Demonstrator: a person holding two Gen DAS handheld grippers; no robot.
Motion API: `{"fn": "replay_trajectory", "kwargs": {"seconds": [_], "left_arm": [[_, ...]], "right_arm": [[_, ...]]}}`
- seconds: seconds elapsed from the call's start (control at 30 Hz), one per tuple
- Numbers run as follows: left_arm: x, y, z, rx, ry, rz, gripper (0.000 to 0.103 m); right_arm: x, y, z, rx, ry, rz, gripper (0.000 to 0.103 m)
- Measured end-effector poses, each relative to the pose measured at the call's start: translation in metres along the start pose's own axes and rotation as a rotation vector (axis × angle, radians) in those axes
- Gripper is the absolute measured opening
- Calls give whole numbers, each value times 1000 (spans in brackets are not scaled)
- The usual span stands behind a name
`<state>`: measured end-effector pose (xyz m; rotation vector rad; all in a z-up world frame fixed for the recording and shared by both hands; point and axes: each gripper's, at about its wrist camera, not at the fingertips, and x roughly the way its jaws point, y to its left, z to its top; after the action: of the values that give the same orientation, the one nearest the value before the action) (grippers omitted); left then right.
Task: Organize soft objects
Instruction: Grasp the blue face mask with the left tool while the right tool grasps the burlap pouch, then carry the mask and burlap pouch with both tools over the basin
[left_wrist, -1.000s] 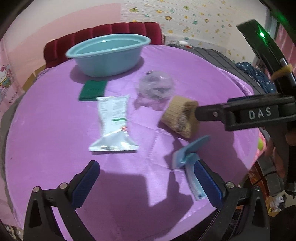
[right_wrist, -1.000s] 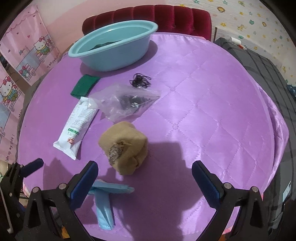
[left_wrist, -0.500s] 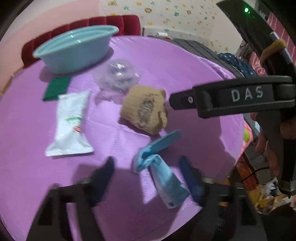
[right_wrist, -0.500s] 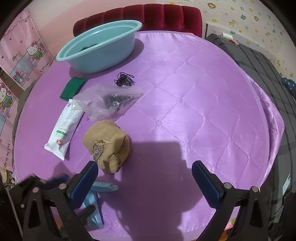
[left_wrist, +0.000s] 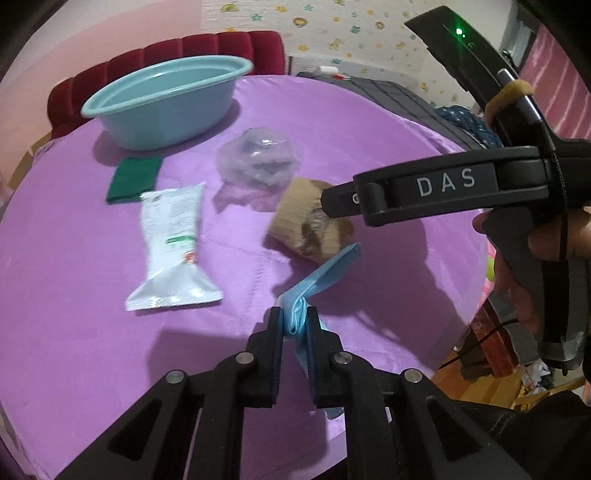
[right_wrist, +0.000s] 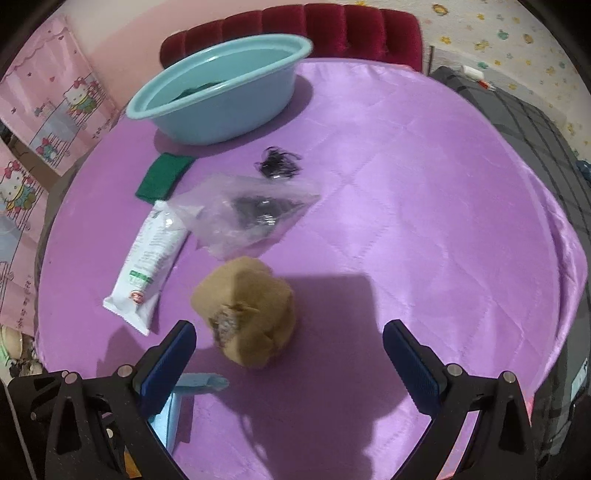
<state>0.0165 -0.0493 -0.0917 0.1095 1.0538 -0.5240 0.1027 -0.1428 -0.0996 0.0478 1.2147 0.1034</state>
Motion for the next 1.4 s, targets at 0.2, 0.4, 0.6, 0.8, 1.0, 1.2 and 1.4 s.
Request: {"fn": "replay_trajectory", "kwargs": {"seconds": [0.2, 0.4, 0.6, 0.8, 1.0, 1.2, 1.4], "left_arm": [[-11, 13, -6, -15, -10, 40, 12], [-13, 21, -13, -32, -10, 71, 12], [-21, 28, -12, -56, -21, 79, 12], [-30, 30, -10, -62, -43, 84, 12], [-36, 33, -4, -67, -68, 93, 12], [-45, 34, 8, -62, -80, 106, 12], [-58, 41, 31, -69, -109, 114, 13]], "right_arm": [[17, 19, 6, -24, 24, 21, 97], [29, 32, 2, -52, 66, 31, 17], [15, 33, -3, -53, 66, 42, 17], [2, 33, 2, -59, 52, 44, 17], [-14, 34, 7, -77, 34, 24, 17], [-32, 31, 20, -72, 27, 30, 17], [-50, 32, 42, -89, 9, 27, 17]]}}
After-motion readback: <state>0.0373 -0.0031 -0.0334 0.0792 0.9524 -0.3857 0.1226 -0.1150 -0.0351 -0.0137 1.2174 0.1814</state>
